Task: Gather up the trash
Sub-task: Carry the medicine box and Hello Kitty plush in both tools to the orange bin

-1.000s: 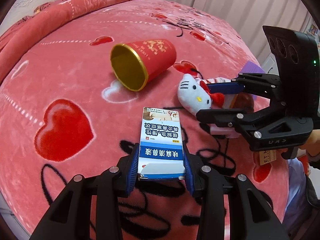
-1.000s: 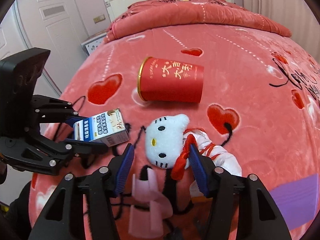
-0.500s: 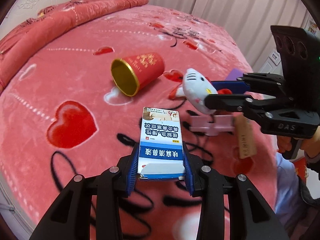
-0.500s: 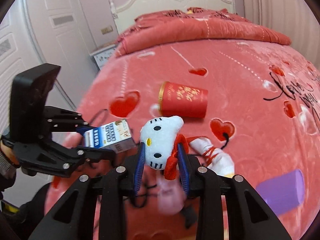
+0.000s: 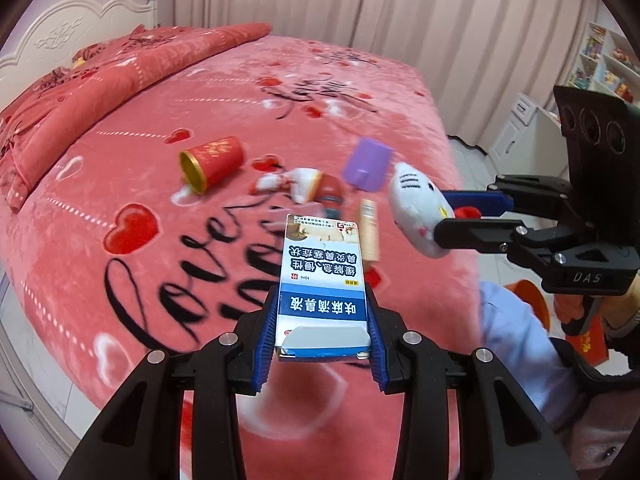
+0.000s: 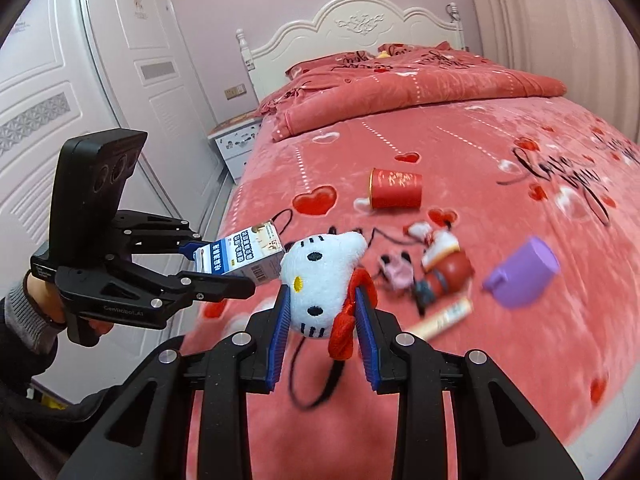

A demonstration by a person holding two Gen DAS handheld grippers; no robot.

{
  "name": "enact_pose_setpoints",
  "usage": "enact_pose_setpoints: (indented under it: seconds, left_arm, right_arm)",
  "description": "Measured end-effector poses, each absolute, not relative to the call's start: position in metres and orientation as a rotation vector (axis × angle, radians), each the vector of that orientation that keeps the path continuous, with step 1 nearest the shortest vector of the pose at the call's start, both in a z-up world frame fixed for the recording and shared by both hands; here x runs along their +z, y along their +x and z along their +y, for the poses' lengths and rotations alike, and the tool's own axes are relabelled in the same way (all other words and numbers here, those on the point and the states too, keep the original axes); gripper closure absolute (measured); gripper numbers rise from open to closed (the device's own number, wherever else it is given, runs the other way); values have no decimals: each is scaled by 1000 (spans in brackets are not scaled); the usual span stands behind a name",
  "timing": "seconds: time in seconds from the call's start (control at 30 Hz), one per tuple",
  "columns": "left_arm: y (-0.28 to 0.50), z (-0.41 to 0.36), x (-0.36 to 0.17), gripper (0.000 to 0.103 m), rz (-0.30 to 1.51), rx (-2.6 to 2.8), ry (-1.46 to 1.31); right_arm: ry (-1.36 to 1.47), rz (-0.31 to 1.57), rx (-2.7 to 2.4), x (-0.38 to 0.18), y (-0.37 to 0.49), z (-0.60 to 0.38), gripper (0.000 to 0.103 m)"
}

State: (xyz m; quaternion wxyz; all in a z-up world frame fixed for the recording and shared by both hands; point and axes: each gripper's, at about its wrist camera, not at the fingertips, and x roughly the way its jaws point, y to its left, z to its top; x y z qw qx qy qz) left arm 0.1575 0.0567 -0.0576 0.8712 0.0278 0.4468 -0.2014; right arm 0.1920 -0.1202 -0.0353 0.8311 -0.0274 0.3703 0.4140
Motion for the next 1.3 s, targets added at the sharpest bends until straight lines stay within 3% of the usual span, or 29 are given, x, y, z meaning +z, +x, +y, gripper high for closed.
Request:
enact_pose_setpoints:
  seconds: [0.83, 1.3]
  left_arm:
    - [89, -152, -52, 63, 905, -798, 279]
    - [82, -301, -86, 63, 943, -1087, 429]
  right_arm:
    - [157, 734, 523, -28, 32, -342, 71]
    - [326, 727, 150, -58, -40, -503, 71]
